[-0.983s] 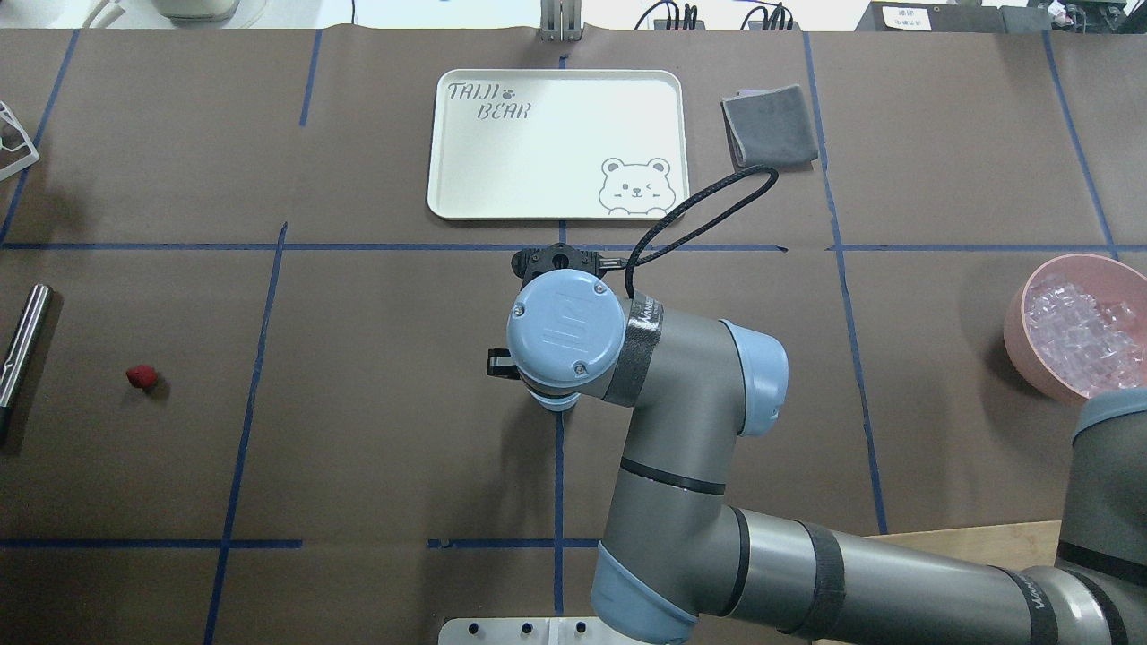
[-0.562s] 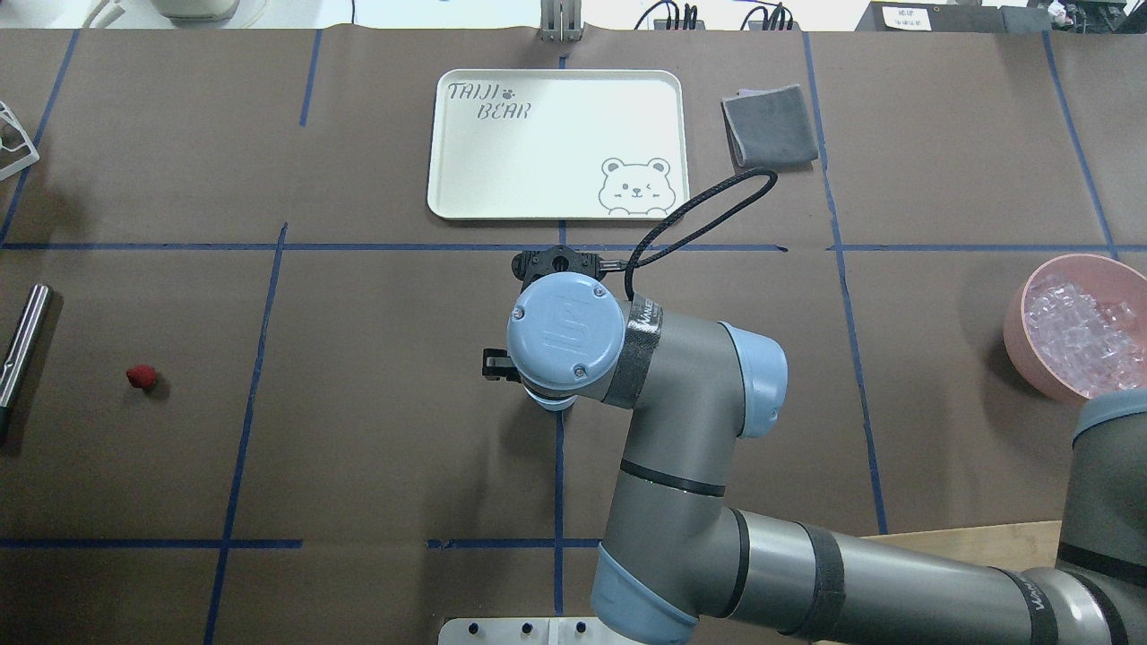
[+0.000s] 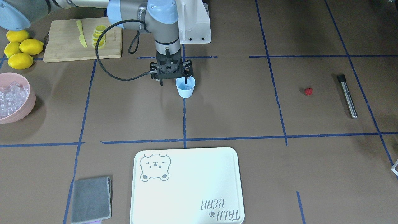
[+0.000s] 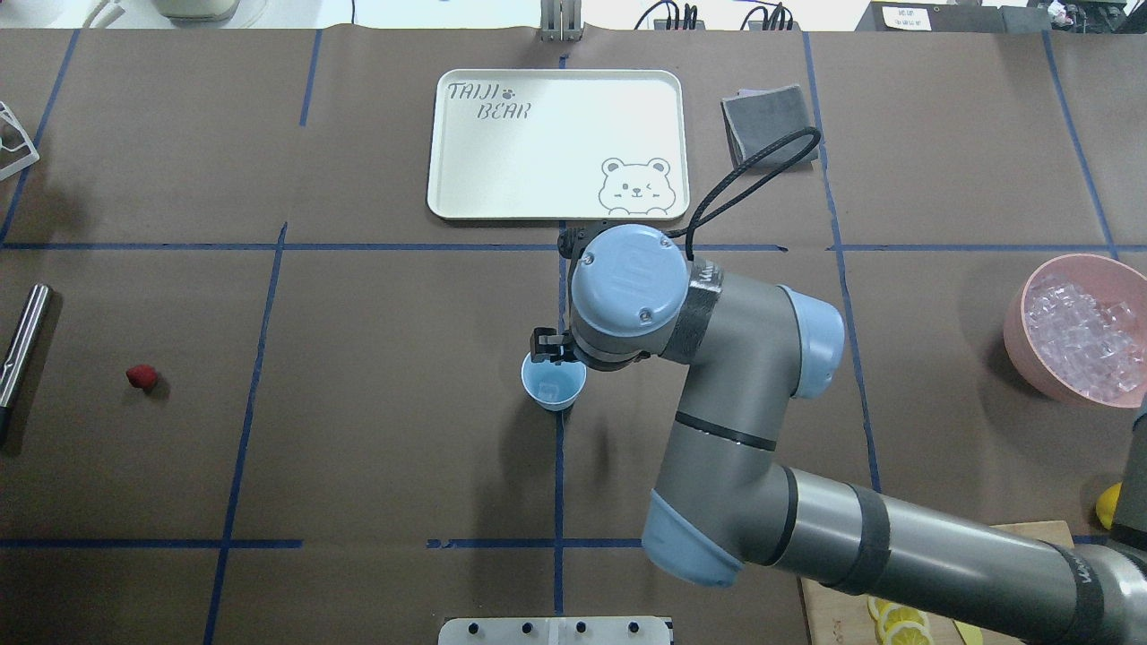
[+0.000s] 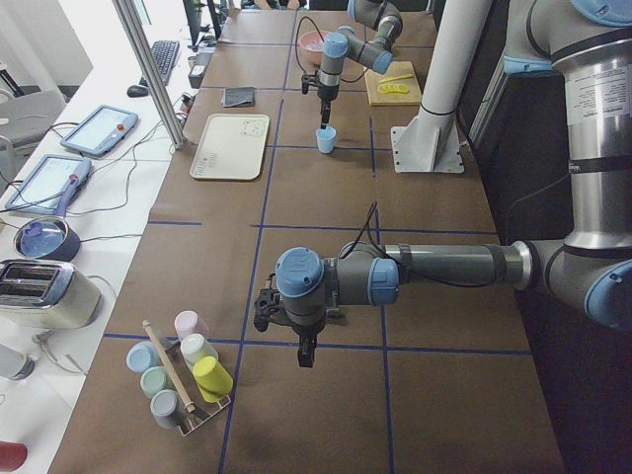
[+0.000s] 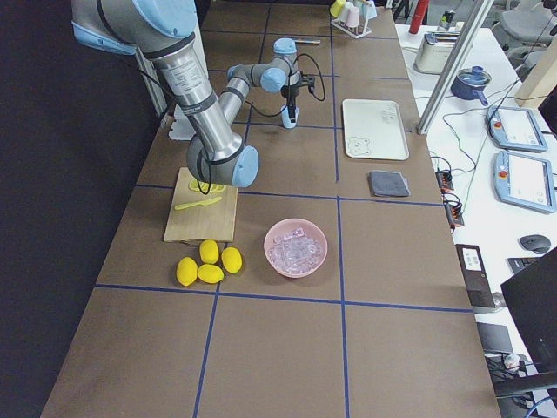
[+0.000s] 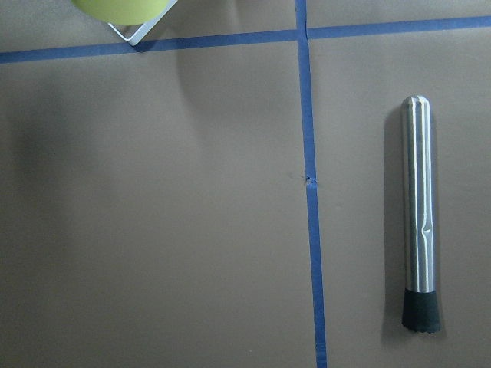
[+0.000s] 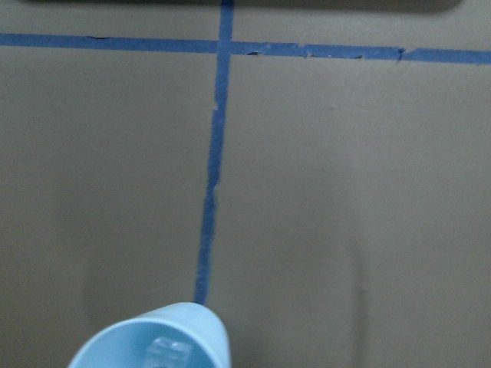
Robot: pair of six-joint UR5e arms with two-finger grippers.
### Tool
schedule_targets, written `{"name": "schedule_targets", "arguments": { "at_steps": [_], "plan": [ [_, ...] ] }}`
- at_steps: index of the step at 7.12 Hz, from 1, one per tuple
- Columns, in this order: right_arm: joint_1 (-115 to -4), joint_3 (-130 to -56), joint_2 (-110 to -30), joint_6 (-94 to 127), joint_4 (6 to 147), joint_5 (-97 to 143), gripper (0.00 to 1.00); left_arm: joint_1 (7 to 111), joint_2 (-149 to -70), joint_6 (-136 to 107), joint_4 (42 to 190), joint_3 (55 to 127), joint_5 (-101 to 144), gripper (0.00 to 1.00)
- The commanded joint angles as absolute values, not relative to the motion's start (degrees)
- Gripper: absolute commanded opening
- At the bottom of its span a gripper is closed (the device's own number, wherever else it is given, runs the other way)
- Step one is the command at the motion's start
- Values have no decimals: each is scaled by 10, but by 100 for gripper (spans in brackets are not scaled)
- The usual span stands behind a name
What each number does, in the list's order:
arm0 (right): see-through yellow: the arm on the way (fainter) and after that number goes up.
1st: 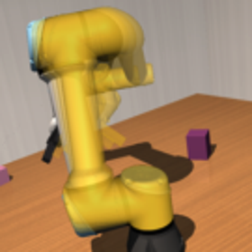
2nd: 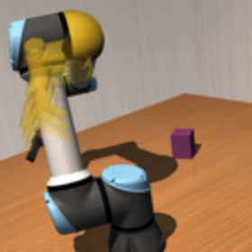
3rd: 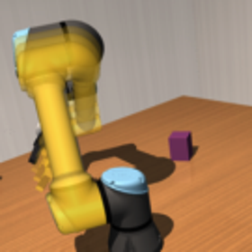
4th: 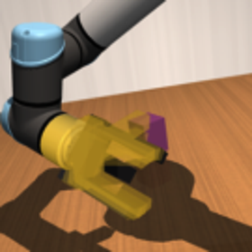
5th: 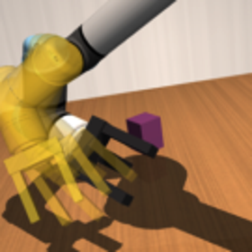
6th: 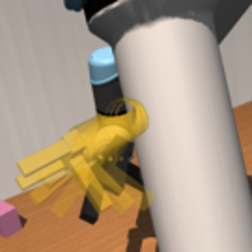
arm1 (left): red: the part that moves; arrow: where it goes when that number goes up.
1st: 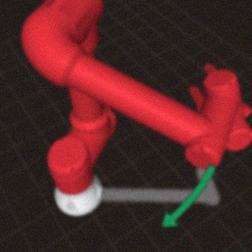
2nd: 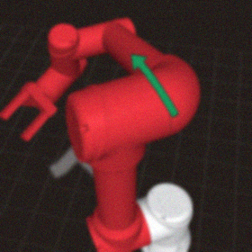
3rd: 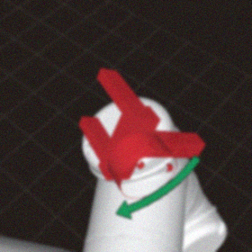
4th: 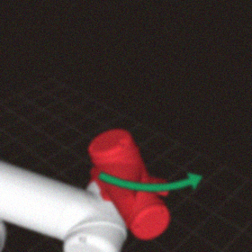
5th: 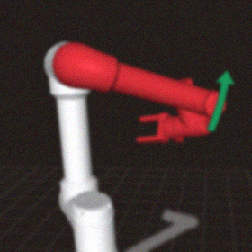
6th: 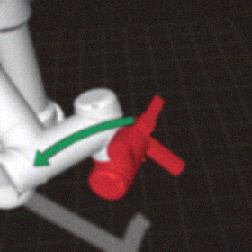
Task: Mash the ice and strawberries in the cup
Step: 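Move the right gripper back to the pink bowl of ice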
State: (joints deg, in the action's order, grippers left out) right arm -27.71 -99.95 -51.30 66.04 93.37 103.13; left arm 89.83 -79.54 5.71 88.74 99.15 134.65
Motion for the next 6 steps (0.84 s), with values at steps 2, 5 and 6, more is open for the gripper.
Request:
{"name": "schedule_targets", "arguments": {
  "at_steps": [2, 5, 6],
  "plan": [
    [-406, -1134, -696, 441, 931, 1124, 100, 898, -795, 57, 886, 991, 1346, 100],
    [-529, -1155, -848, 281, 843, 1238, 100, 898, -795, 57, 886, 991, 1347, 100],
    [-560, -1152, -899, 241, 798, 1258, 100, 898, -795, 57, 885, 991, 1347, 100]
  ]
}}
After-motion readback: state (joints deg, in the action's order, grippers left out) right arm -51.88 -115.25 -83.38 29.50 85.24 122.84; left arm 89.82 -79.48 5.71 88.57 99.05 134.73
